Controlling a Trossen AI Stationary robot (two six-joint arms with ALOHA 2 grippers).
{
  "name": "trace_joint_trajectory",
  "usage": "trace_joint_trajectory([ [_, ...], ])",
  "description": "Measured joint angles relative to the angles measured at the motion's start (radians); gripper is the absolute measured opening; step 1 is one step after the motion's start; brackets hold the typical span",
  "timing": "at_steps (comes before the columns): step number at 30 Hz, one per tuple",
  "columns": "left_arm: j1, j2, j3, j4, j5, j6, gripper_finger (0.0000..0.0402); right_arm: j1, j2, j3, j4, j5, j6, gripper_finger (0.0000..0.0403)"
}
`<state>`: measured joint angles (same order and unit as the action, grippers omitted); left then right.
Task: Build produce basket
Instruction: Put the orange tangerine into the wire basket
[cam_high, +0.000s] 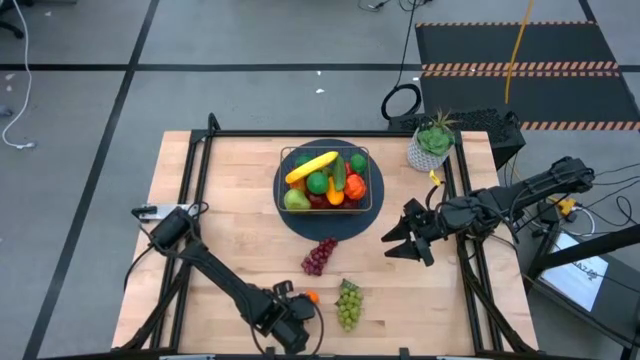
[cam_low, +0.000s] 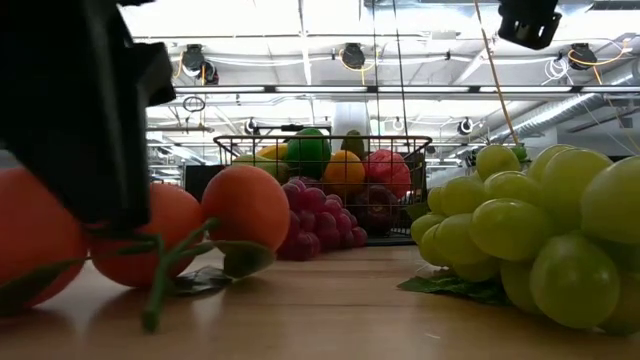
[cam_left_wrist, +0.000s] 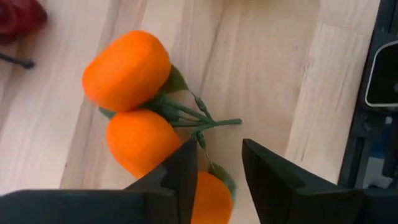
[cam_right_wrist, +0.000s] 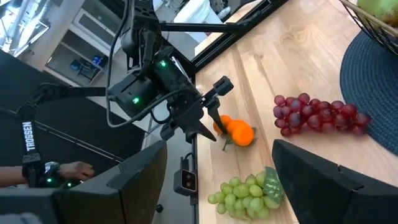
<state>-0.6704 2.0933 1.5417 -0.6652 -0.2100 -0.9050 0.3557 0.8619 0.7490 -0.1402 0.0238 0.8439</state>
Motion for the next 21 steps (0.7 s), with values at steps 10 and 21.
trace_joint_trajectory([
  [10, 0.024, 0.014, 0.001, 0.032, 0.034, -0.005, 0.0118, 0.000, 0.000, 0.000, -0.001, 0.000, 0.000, 0.0283],
  [21, 0.060, 0.064, 0.002, 0.048, 0.025, 0.008, 0.0117, 0.000, 0.000, 0.000, -0.008, 0.000, -0.012, 0.0283],
])
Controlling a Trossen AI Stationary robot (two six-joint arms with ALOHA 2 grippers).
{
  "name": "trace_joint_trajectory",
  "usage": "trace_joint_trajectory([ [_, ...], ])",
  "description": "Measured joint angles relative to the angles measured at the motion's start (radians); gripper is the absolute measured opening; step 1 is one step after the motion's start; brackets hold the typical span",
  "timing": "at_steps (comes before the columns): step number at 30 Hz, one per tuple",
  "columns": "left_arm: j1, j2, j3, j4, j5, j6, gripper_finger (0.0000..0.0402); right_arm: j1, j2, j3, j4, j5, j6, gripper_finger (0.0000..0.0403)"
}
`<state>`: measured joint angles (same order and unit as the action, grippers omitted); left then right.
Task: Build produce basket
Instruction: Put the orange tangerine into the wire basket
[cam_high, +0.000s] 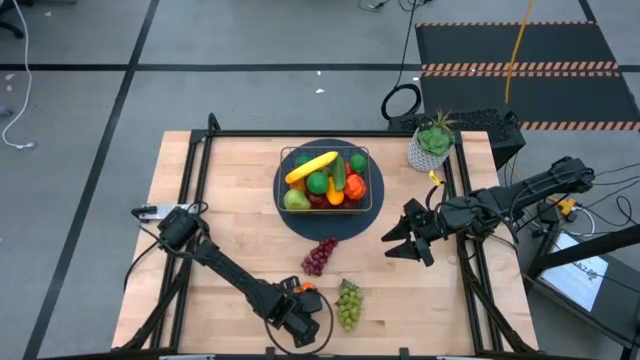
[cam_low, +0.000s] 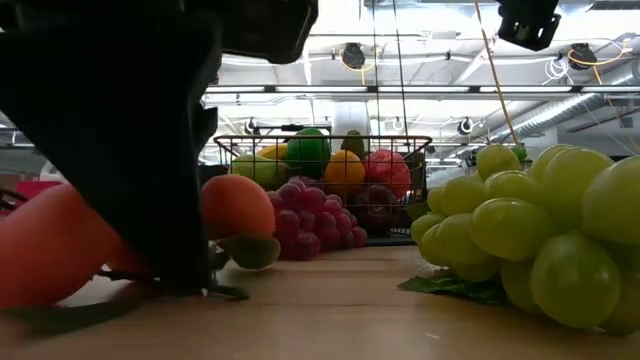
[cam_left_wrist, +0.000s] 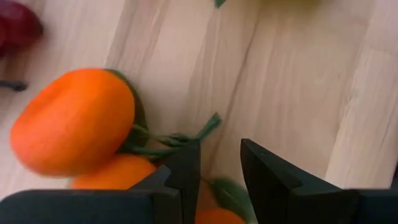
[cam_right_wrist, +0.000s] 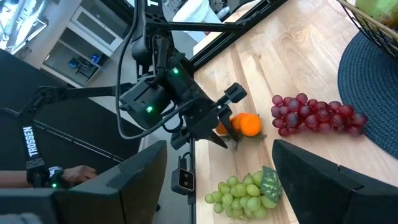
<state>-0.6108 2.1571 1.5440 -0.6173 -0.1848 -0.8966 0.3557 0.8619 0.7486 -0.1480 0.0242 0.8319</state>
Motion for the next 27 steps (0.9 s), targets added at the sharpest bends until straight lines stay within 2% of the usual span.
trace_joint_trajectory([
  [7, 0.040, -0.047, -0.003, 0.046, 0.019, 0.027, 0.0117, 0.000, 0.000, 0.000, -0.001, 0.000, -0.004, 0.0283],
  [13, 0.047, -0.075, -0.002, 0.032, 0.029, 0.314, 0.0118, 0.000, 0.000, 0.000, -0.010, 0.000, -0.007, 0.0283],
  [17, 0.064, -0.067, -0.002, 0.010, 0.073, 0.518, 0.0118, 0.000, 0.000, 0.000, -0.020, 0.000, -0.007, 0.0283],
  [23, 0.104, -0.062, -0.002, -0.011, 0.095, 0.734, 0.0118, 0.000, 0.000, 0.000, -0.044, 0.000, -0.007, 0.0283],
  [27, 0.137, -0.054, -0.011, 0.004, 0.114, 0.802, 0.0118, 0.000, 0.000, 0.000, -0.069, 0.001, -0.007, 0.0283],
])
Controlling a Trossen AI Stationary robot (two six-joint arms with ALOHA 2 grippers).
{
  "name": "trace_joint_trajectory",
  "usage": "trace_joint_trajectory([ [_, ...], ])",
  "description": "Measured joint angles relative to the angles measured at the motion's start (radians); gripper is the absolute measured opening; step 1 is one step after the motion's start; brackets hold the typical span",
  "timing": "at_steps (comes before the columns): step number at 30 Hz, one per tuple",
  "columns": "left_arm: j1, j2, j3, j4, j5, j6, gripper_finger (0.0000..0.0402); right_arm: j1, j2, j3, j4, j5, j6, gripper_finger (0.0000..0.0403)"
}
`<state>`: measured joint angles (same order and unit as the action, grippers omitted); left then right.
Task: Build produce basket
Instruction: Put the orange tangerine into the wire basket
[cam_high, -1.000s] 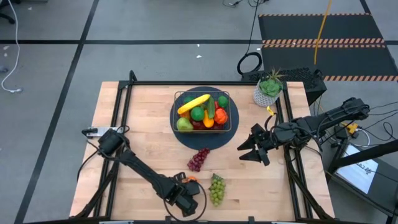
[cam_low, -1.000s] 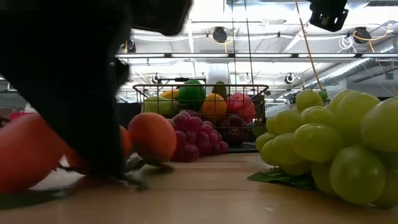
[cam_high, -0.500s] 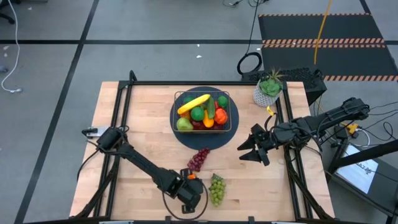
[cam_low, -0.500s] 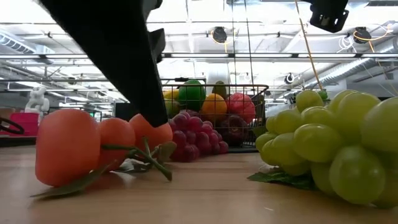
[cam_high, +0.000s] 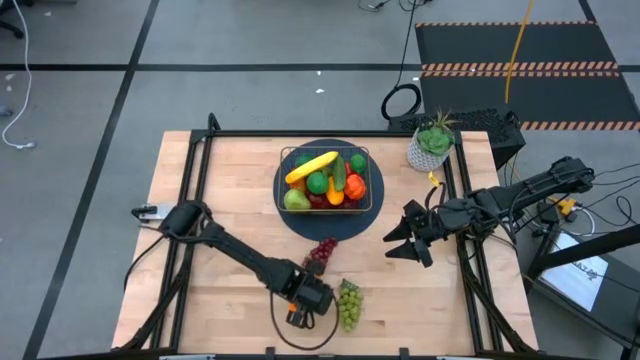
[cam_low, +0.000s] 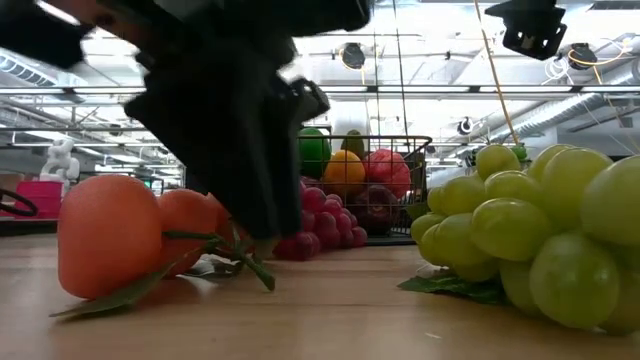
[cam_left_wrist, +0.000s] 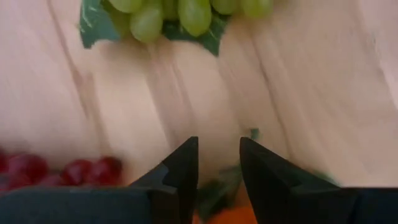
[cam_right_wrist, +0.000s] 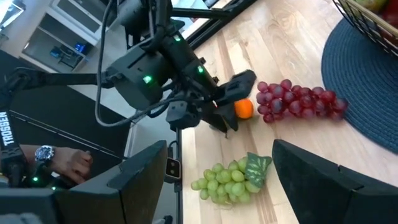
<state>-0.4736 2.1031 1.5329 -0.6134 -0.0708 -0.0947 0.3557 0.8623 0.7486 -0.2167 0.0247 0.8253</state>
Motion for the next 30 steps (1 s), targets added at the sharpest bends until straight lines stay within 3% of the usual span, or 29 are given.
trace_joint_trajectory([
  [4, 0.025, 0.011, -0.020, 0.041, 0.096, 0.035, 0.0118, 0.000, 0.000, 0.000, -0.001, 0.018, 0.000, 0.0283],
  [9, 0.035, 0.011, -0.017, 0.034, 0.143, 0.033, 0.0118, 0.000, 0.000, 0.000, 0.001, 0.031, 0.017, 0.0283],
  [30, 0.003, -0.029, 0.007, -0.030, 0.161, 0.037, 0.0117, -0.001, 0.000, -0.036, 0.023, 0.054, 0.098, 0.0283],
])
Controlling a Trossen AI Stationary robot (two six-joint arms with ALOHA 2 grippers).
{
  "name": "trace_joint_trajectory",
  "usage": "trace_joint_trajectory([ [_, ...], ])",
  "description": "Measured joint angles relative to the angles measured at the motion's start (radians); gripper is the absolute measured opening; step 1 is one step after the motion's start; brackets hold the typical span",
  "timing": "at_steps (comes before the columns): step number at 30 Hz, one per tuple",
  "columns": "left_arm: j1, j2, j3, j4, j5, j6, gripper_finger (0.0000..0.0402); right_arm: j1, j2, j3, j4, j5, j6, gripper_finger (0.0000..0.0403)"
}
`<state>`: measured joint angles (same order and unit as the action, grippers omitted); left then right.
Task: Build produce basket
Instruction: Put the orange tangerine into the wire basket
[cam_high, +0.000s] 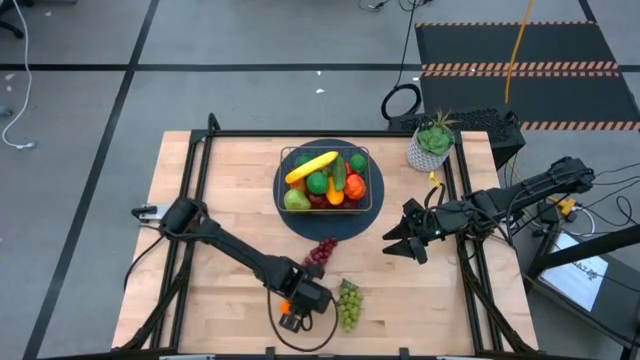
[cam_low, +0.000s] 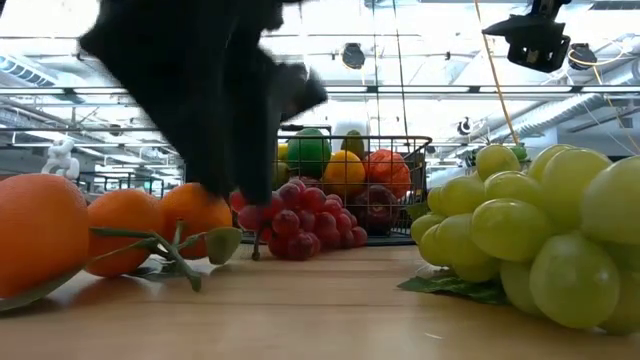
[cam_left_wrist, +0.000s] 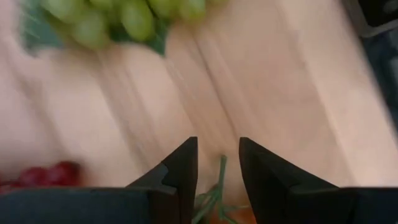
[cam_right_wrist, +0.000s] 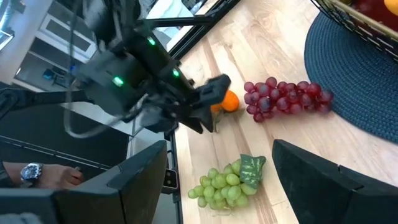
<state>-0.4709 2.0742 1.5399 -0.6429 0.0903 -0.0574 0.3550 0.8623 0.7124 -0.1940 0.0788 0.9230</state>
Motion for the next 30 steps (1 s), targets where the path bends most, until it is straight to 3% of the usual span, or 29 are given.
trace_joint_trajectory([
  [11, -0.035, -0.005, 0.003, -0.028, -0.013, -0.040, 0.0118, 0.000, 0.000, 0.000, 0.002, -0.002, 0.000, 0.0283],
  [16, -0.064, -0.004, -0.017, -0.011, -0.105, -0.053, 0.0121, 0.000, 0.000, 0.000, 0.001, -0.002, 0.000, 0.0283],
  [25, -0.084, -0.003, -0.063, -0.016, -0.126, -0.077, 0.0222, 0.000, 0.000, 0.000, 0.001, -0.002, -0.003, 0.0283],
  [30, -0.085, -0.003, -0.064, -0.048, -0.126, -0.076, 0.0230, 0.000, 0.000, 0.000, 0.000, -0.002, -0.016, 0.0283],
])
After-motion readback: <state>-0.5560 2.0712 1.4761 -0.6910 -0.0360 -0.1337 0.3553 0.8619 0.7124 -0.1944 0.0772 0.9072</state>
